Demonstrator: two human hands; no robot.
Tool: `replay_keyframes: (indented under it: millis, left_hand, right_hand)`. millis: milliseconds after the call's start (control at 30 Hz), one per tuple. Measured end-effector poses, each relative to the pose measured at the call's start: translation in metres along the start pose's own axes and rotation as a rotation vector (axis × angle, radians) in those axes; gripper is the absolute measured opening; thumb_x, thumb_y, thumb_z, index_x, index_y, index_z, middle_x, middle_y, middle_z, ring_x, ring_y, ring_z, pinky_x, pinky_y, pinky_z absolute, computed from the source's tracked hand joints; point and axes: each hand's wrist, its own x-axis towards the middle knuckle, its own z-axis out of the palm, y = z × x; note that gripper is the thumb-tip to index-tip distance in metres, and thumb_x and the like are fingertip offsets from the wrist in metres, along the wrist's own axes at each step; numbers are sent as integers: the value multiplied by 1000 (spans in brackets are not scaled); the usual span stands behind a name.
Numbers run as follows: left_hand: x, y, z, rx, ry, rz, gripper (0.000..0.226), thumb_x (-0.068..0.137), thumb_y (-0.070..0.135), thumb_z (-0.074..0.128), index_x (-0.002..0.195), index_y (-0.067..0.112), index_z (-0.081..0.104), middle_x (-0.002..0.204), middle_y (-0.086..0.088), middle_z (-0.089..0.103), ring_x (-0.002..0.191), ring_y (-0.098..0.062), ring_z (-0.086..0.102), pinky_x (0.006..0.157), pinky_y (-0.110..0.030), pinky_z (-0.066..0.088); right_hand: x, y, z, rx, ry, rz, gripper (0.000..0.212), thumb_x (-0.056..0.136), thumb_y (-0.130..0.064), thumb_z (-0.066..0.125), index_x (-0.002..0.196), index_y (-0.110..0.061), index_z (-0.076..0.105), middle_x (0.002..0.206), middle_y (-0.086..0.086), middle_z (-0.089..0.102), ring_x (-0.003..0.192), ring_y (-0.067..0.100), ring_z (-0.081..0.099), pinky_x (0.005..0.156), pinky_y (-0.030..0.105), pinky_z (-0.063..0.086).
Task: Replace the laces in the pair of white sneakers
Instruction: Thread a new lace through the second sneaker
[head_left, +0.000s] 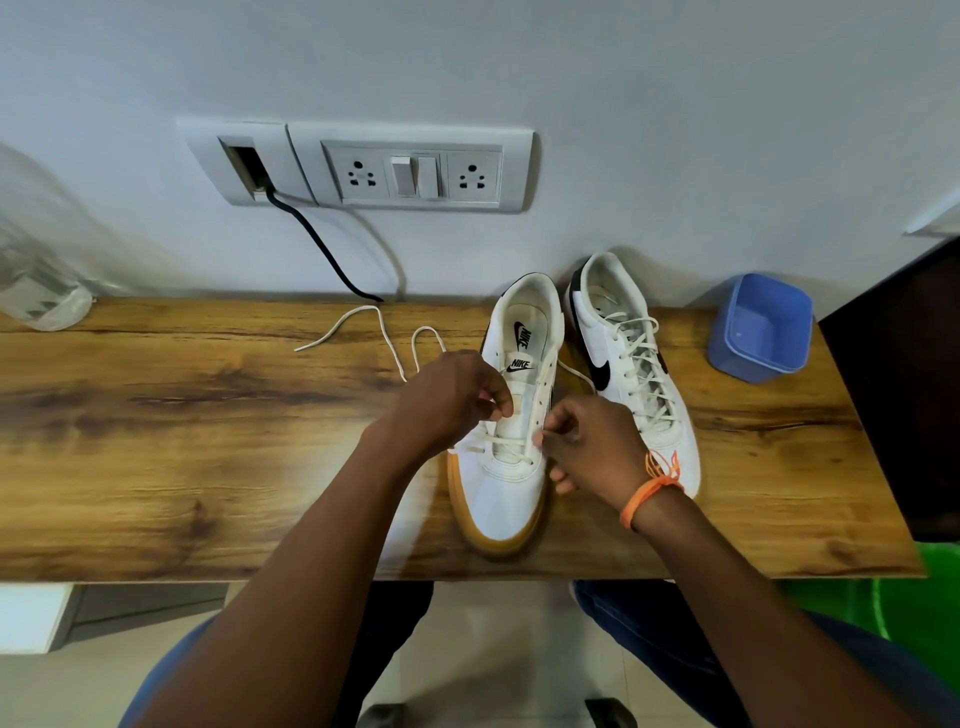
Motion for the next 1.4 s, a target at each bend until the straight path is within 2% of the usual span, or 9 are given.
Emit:
replay_keyframes:
  millis: [200, 367, 467, 600, 967, 1133, 1200, 1300, 1400]
  left_hand:
    - [-1, -2, 1, -2, 0, -1, 17, 83, 11, 76, 90, 26, 79, 79, 15, 51, 71, 5, 49, 60, -16, 37]
    - [-1, -2, 0, -32, -1, -12, 18, 82, 11, 75, 85, 28, 78, 80, 14, 54, 73, 6, 51, 64, -18, 39]
    - [0, -1, 0, -22, -5, -12, 18, 82, 11, 75, 86, 29, 78, 79, 16, 54, 73, 7, 50, 62, -16, 39]
    - [0, -3, 0, 0, -9, -13, 18, 83, 11, 75, 87, 29, 78, 79, 16, 52, 72, 6, 49, 64, -20, 39]
    - [0, -1, 1, 10, -2, -3, 18, 83, 11, 75, 87, 29, 78, 79, 18, 51, 72, 6, 49, 66, -22, 41]
    - [0, -1, 0, 24, -3, 0, 18, 83, 10, 75, 89, 27, 78, 82, 14, 54, 71, 6, 48, 61, -13, 37]
    - [-1, -2, -2, 17, -5, -8, 18, 83, 11, 75, 88, 27, 78, 83, 13, 55, 72, 6, 50, 61, -13, 38]
    - [-1, -2, -3, -1, -13, -15, 19, 82, 9, 74, 87, 27, 79, 78, 15, 56, 71, 6, 52, 59, -13, 37]
    - [-1, -1, -3, 6, -17, -25, 18, 83, 10, 74, 87, 27, 79, 77, 16, 54, 72, 2, 53, 58, -12, 35]
  right_hand:
    - [12, 12, 0, -247, 10, -23, 13, 93, -10, 60, 80, -8, 63, 85, 14, 70, 71, 32, 70, 67, 45, 59]
    - [22, 24, -19, -597, 217, 38, 7, 90, -8, 61, 90, -6, 68, 92, 11, 64, 86, 30, 64, 68, 27, 42]
    - [13, 15, -12, -345, 145, -9, 4, 89, -11, 64, 93, -9, 63, 91, 10, 65, 67, 29, 68, 58, 34, 55]
    - [0, 1, 2, 21, -56, 45, 11, 91, -16, 66, 90, -11, 56, 73, 12, 65, 47, 23, 66, 41, 31, 53]
    - [1, 4, 3, -63, -29, 7, 10, 90, -14, 68, 84, -10, 60, 68, 10, 65, 51, 24, 66, 43, 29, 54]
    - [7, 10, 2, -190, -47, 22, 16, 92, -14, 62, 79, -6, 62, 72, 12, 68, 58, 31, 68, 54, 40, 59]
    - [15, 16, -7, -366, 48, 34, 17, 91, -17, 61, 80, -5, 63, 85, 14, 70, 66, 32, 68, 63, 41, 59]
    - [19, 20, -23, -534, 238, 82, 17, 92, -16, 57, 76, -9, 58, 88, 15, 68, 71, 28, 63, 61, 27, 43]
    - [17, 18, -21, -627, 268, 87, 10, 93, -11, 56, 93, -6, 64, 99, 16, 65, 88, 31, 63, 66, 26, 37]
